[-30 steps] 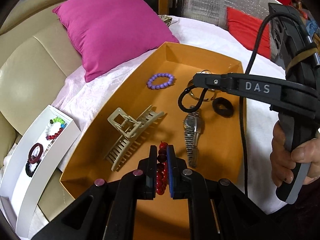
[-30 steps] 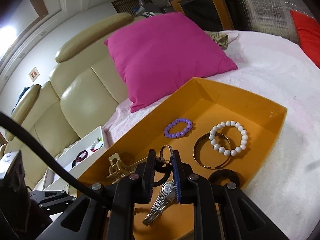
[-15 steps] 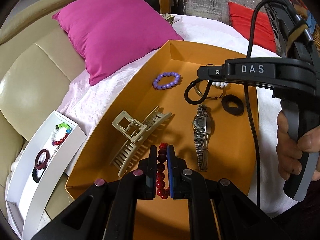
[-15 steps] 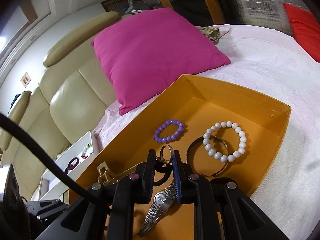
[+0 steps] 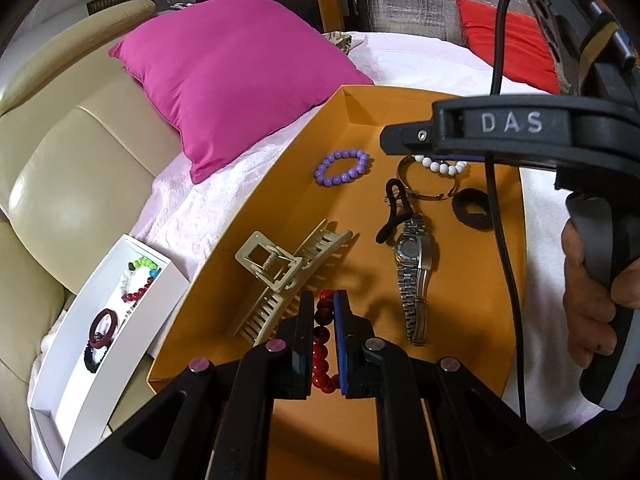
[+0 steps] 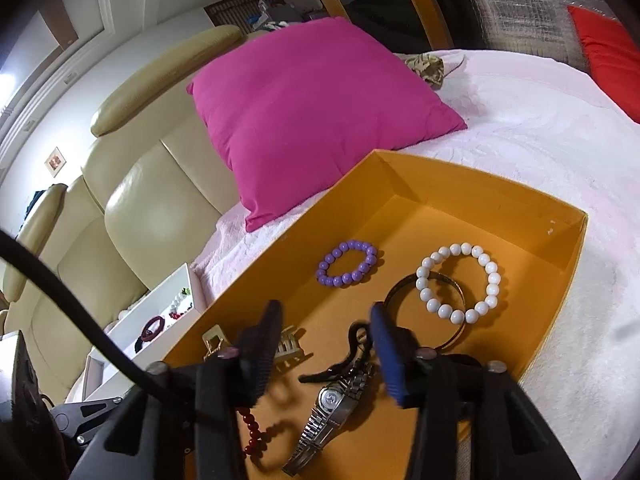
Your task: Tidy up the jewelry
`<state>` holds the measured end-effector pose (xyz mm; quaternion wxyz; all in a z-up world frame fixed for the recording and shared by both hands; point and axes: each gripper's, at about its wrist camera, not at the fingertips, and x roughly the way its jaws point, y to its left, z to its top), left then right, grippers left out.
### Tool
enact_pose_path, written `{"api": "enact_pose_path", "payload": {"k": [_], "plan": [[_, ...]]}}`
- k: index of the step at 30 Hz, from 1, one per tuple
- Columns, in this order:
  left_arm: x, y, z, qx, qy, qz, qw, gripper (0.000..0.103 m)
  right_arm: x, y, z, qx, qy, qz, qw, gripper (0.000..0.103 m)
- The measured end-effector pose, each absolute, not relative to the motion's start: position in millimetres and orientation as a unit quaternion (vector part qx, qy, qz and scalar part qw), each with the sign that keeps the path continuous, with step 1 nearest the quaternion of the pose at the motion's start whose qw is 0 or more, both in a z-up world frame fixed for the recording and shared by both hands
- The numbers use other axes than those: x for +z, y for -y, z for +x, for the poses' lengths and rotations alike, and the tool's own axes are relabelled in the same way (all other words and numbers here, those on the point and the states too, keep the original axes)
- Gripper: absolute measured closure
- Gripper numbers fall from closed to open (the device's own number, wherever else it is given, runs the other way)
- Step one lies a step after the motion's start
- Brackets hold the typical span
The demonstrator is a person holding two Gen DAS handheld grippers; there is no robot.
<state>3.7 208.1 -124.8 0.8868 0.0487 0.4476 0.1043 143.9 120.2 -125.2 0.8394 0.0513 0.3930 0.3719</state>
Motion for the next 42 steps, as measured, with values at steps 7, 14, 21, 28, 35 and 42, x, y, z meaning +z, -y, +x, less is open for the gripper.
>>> {"api": "enact_pose_path", "payload": {"k": [7,14,21,28,35,42], "plan": [[-122.9,-207.8,5.4,0.119,-0.448,0.062,0.884,0.083,-120.0,-112.3,143.4,0.369,-0.386,0.062,0.843,0.052],[-106.8,-201.4,-2.6,0.154,-0.419,0.084,0.891,0.031,-109.6,-94.1,135.6,0.363,-0.377,0.065,0.849,0.052],[-82.0,-189.2,-18.5,0.215,-0.395,0.109,0.886,0.030,-84.7,-65.0,101.2,0.351,-0.342,0.026,0.871,0.051],[-45.0,-169.4,-52.4,0.228,-0.348,0.111,0.903,0.030,-54.0,-27.6,41.4,0.313,-0.297,0.010,0.902,0.040],[2.2,-148.6,-96.8,0.225,-0.289,0.100,0.925,0.016,-22.7,-5.1,-35.3,0.284,-0.264,-0.055,0.920,0.036],[41.8,-134.0,-142.5,0.235,-0.233,0.119,0.936,0.015,7.0,15.5,-88.2,0.263,-0.254,-0.043,0.930,0.034]]}}
